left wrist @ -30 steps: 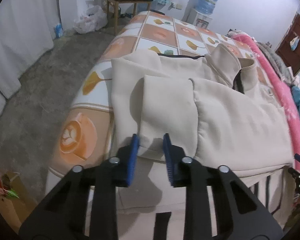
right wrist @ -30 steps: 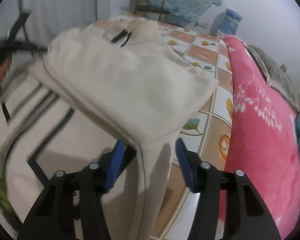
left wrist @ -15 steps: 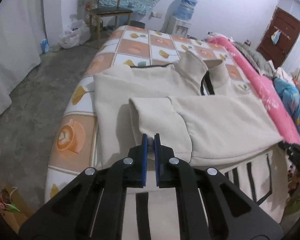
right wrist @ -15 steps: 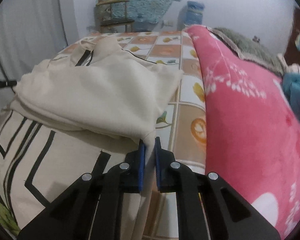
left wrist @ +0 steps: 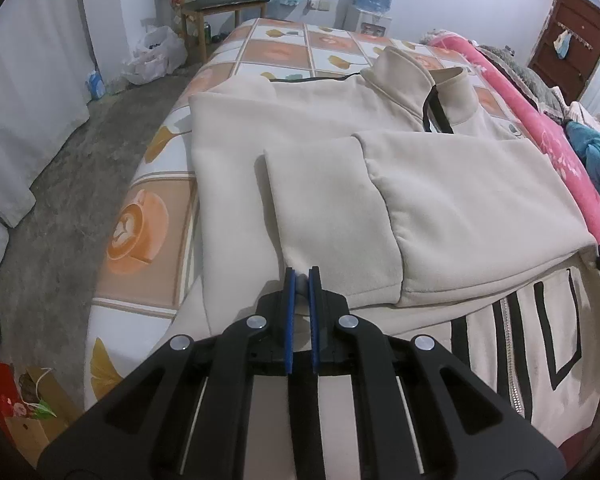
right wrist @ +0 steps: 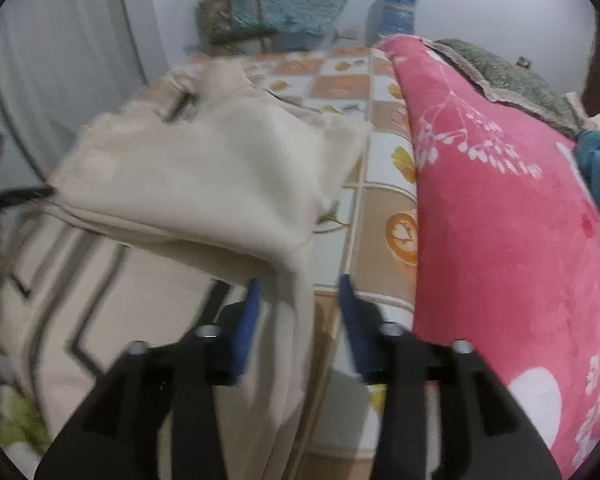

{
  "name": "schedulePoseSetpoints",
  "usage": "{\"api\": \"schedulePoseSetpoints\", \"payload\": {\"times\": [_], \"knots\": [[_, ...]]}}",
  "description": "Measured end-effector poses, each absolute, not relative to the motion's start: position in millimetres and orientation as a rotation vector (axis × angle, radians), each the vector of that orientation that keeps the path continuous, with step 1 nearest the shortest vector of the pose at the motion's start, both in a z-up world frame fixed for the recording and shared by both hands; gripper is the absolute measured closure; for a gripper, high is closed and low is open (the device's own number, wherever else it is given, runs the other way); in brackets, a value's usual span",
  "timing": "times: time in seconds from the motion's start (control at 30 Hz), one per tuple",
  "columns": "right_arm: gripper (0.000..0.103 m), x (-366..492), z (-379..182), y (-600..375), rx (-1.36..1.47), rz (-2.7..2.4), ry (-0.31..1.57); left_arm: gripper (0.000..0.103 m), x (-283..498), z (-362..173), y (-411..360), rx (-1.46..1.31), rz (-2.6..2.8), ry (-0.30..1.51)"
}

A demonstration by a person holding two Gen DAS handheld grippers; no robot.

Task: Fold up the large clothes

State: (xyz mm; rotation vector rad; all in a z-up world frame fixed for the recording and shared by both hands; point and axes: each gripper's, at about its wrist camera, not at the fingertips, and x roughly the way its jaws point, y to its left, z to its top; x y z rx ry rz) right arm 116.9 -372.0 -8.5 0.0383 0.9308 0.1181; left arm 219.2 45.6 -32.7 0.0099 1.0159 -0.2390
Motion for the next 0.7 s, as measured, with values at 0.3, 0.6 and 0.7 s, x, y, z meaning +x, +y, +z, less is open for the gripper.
{"api": "schedulePoseSetpoints", "payload": {"times": [0.3, 0.6, 0.7], "knots": [[0.043, 188, 8, -433, 0.485, 0.171, 0.913, 0.097, 217, -33, 39, 0.06, -0.218, 0.993], [0.091, 281, -47, -450, 0.56, 0.059, 1.036, 0.097, 216, -34, 36, 0.091, -0.219, 0.975], [0.097, 280, -41, -451, 0.589, 0.074, 0.976, 0.097, 214, -34, 34, 0.12, -0.217, 0.961]]}}
